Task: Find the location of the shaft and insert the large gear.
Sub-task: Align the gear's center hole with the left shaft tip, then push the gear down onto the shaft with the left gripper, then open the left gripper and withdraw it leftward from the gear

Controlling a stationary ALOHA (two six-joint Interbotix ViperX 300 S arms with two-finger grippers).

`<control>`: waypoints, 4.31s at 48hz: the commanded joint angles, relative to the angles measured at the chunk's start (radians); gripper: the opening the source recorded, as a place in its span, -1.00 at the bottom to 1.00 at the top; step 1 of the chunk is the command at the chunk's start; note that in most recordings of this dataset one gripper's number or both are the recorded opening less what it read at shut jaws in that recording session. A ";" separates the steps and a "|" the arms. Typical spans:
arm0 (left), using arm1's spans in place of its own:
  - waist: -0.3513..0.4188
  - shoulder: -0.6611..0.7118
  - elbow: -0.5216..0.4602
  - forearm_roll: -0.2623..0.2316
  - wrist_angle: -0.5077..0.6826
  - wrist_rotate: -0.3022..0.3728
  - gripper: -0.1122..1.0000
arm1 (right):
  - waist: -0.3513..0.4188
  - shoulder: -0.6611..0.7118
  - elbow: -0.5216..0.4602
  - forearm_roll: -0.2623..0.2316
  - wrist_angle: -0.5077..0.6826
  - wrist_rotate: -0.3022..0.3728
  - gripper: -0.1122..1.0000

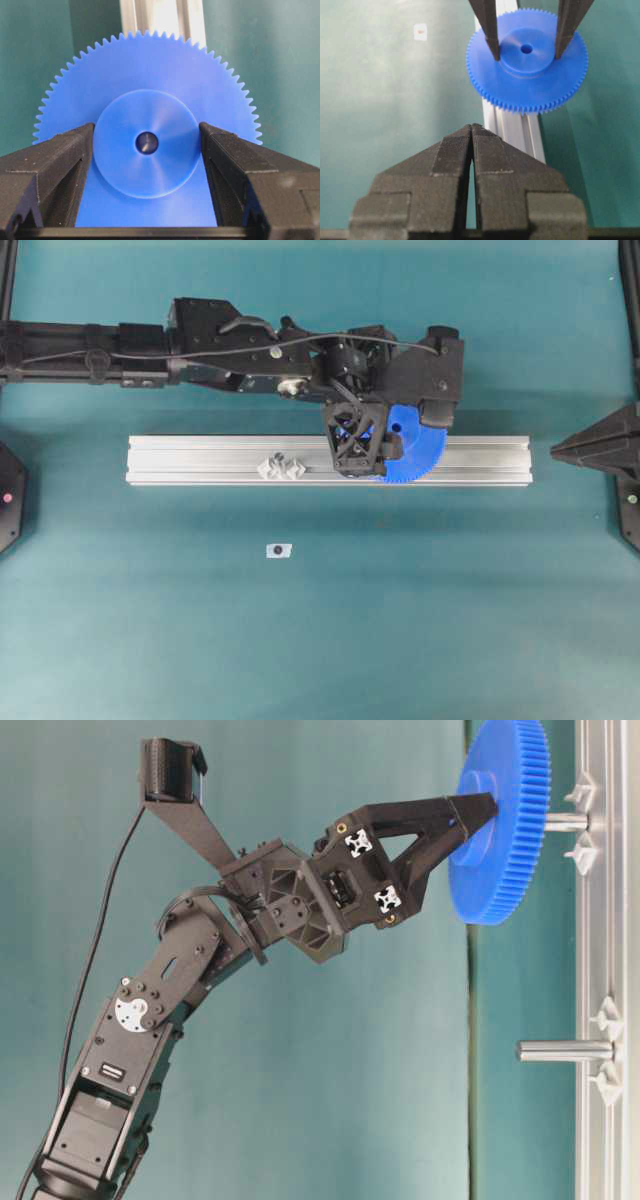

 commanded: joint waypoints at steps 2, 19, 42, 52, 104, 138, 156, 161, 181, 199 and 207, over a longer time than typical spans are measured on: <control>0.025 -0.017 -0.029 0.005 0.011 0.002 0.49 | -0.003 0.008 -0.011 0.000 -0.011 0.008 -0.70; 0.017 -0.018 -0.032 0.005 0.018 0.000 0.49 | -0.003 0.008 -0.011 0.000 -0.011 0.008 -0.70; -0.054 -0.012 -0.006 0.005 0.018 -0.005 0.49 | -0.003 0.008 -0.009 0.000 -0.011 0.008 -0.70; -0.017 -0.015 -0.012 0.005 0.023 -0.003 0.49 | -0.003 0.008 -0.009 0.000 -0.011 0.008 -0.70; 0.012 -0.012 -0.029 0.003 0.037 -0.003 0.49 | -0.003 0.008 -0.008 -0.002 -0.014 0.009 -0.70; -0.009 0.002 -0.104 0.005 0.078 -0.049 0.86 | -0.003 0.008 -0.005 0.000 -0.014 0.009 -0.70; -0.032 -0.005 -0.106 0.005 0.114 -0.109 0.86 | -0.003 0.006 0.003 0.000 -0.028 0.008 -0.70; -0.040 -0.015 -0.106 0.005 0.129 -0.140 0.86 | -0.003 0.005 0.002 0.000 -0.028 0.008 -0.70; -0.048 -0.104 -0.101 0.003 0.275 -0.244 0.85 | -0.003 -0.005 0.003 0.000 -0.028 0.008 -0.70; -0.080 -0.222 -0.023 0.005 0.209 -0.236 0.85 | -0.003 -0.006 -0.003 0.000 -0.021 0.008 -0.70; -0.094 -0.305 0.078 0.003 0.147 -0.255 0.85 | -0.003 -0.006 0.000 0.000 -0.018 0.008 -0.70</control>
